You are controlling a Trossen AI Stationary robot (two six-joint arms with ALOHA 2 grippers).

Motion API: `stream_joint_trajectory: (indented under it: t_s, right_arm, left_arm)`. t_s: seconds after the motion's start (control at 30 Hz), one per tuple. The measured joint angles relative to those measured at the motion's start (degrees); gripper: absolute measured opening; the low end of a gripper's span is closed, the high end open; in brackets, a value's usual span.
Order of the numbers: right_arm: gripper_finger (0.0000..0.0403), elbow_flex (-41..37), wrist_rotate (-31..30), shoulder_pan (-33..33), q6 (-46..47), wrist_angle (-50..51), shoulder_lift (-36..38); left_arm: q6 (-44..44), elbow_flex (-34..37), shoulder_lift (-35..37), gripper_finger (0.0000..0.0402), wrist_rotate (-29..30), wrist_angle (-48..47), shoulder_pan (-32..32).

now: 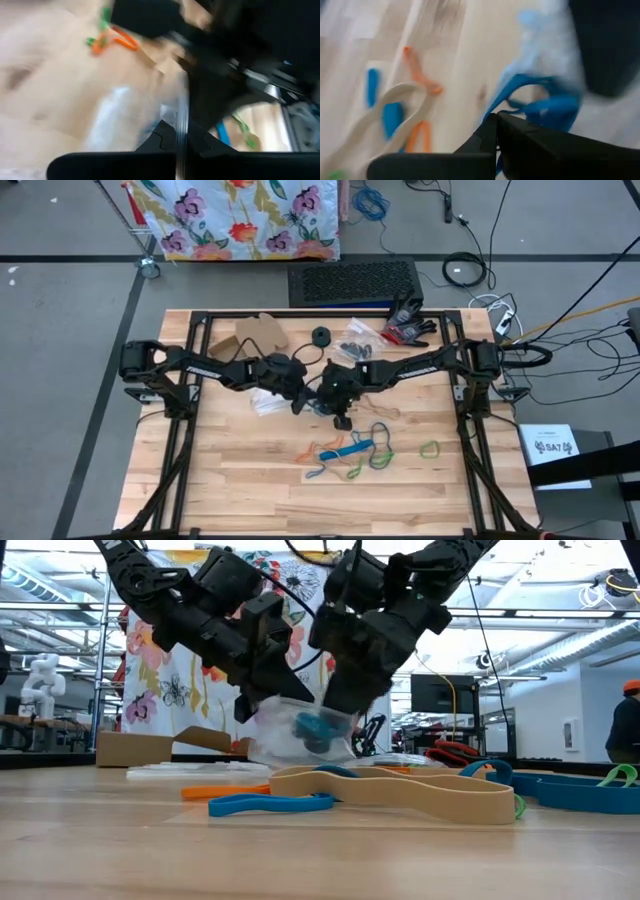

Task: Sort rubber bands
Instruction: Put the blue rubber band into the transparent zip bag

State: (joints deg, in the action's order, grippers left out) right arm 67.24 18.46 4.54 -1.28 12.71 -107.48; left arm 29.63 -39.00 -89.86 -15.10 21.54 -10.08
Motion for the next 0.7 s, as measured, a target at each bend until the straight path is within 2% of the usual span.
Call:
stream_joint_trajectory:
  t_s: [0.13, 0.2, 0.27, 0.33, 0.47, 0.6, 0.7]
  right_arm:
    - [0.0000, 0.00, 9.83, 1.68, 4.54, 3.04, 0.00]
    - [0.0000, 0.07, 15.27, 1.58, 5.11, 1.45, 0.00]
    - [0.0000, 0.06, 17.62, 1.59, 5.08, -0.89, 0.00]
    - [0.0000, -0.02, 13.74, 1.53, 5.43, -3.47, 0.00]
    - [0.0000, -0.05, -1.16, 1.35, 5.10, -3.96, 0.02]
    - [0.0004, -0.07, -3.51, 1.51, 4.81, -5.05, 0.02]
    - [0.0022, 0.57, -6.80, 1.28, 5.34, -4.11, 0.02]
  left_arm:
    - [0.04, -0.05, 0.00, 0.0000, 3.18, -0.75, -0.46]
    - [0.33, -0.11, 0.00, 0.0000, 3.19, -2.05, -0.55]
    - [1.61, -0.11, 0.06, 0.0000, 3.17, -3.54, -0.53]
    - [1.83, -0.11, 0.07, 0.0000, 3.17, -4.42, -0.46]
    - [1.50, -0.11, 0.07, 0.0000, 2.71, -3.91, -0.10]
    - [1.49, -0.09, 0.07, 0.0000, 2.11, -4.26, -0.03]
    - [1.49, -0.09, 0.07, 0.0000, 2.06, -4.14, -0.07]
